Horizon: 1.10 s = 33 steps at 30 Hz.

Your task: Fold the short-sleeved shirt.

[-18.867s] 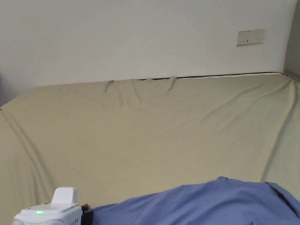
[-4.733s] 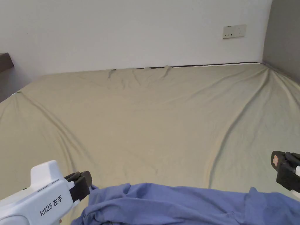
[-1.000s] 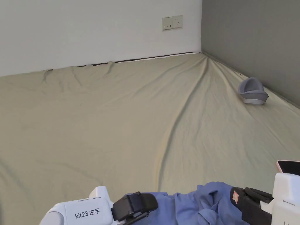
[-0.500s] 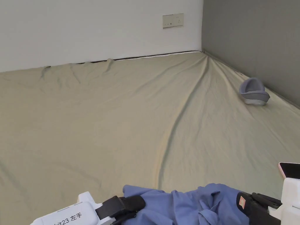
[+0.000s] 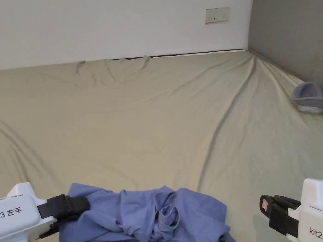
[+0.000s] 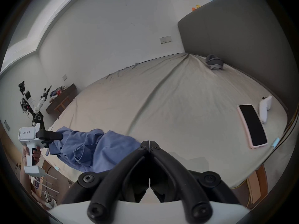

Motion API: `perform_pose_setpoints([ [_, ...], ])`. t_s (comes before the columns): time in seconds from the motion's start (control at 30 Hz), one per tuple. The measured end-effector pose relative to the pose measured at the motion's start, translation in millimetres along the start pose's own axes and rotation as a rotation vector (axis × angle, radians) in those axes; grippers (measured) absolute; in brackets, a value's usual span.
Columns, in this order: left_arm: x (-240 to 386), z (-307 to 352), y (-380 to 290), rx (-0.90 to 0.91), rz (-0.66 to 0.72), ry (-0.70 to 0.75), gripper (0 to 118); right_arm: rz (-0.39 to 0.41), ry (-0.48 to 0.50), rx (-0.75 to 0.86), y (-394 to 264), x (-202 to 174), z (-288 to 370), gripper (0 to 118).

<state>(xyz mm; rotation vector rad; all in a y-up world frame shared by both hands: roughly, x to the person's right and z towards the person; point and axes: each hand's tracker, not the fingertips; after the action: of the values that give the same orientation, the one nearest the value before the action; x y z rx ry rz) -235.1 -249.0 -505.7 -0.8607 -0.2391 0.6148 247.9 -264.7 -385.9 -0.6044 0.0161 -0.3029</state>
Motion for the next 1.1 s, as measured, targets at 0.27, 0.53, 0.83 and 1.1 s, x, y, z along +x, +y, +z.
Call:
perform_pose_setpoints([
  [0.27,25.3,23.4,-3.9,0.029,-0.203,0.171,12,0.035,0.099,-0.029,-0.3,-35.6,-21.5,0],
  [0.53,122.3,-46.1,-55.6,-0.115,-0.418,-0.056,12,0.061,0.085,-0.052,-10.8,-38.2,-10.2,0],
  [0.83,155.2,-127.4,-113.1,-0.270,-0.363,-0.140,39,0.039,0.044,-0.059,-17.0,-19.0,4.8,0],
  [1.1,168.2,-76.0,-87.5,-0.161,-0.240,-0.342,106,0.008,0.085,-0.045,-15.6,-15.9,7.2,0],
])
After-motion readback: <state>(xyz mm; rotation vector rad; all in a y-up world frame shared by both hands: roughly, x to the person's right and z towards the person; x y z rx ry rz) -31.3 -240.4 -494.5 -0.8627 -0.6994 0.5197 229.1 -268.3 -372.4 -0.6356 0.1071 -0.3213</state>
